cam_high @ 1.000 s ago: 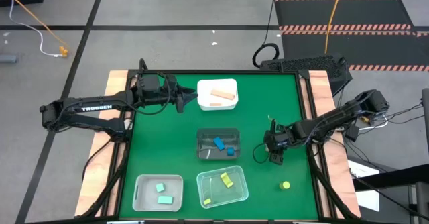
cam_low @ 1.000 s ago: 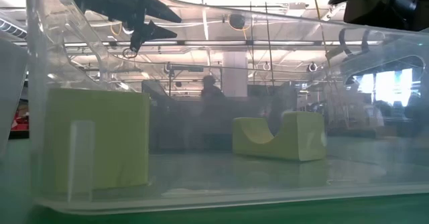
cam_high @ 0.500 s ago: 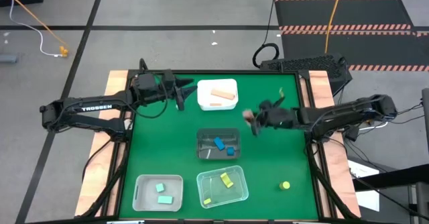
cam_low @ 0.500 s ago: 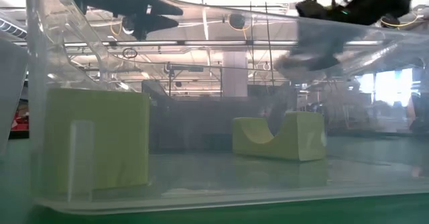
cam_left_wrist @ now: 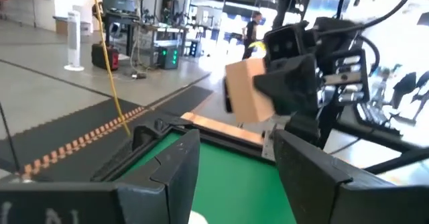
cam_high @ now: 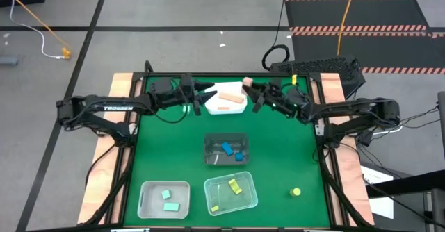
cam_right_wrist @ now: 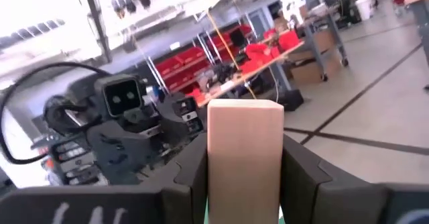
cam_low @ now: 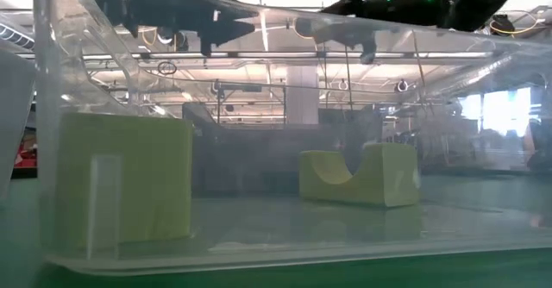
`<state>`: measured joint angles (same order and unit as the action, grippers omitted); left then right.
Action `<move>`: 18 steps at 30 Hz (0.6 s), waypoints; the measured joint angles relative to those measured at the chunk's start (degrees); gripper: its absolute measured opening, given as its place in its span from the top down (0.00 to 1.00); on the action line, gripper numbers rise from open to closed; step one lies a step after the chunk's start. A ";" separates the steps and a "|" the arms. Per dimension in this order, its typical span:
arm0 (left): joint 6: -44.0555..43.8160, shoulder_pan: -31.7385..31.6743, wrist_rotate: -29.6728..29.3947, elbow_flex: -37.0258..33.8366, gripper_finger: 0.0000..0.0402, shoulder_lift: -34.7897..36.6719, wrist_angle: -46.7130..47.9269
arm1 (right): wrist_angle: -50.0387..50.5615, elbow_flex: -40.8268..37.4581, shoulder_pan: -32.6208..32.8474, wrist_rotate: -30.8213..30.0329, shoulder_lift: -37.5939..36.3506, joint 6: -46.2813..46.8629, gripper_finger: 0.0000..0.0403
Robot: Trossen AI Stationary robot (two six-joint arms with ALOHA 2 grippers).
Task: Sort & place blocks by color
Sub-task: Put the brown block into the white bin
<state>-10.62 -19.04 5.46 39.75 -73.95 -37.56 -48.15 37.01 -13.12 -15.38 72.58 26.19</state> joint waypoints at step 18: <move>4.07 -0.54 -2.54 9.62 0.24 -6.00 12.44 | 3.85 21.48 -7.31 29.89 18.47 -9.70 0.73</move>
<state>-6.55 -19.58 2.92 49.36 -79.94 -25.12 -44.30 58.49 -20.43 14.51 91.05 16.49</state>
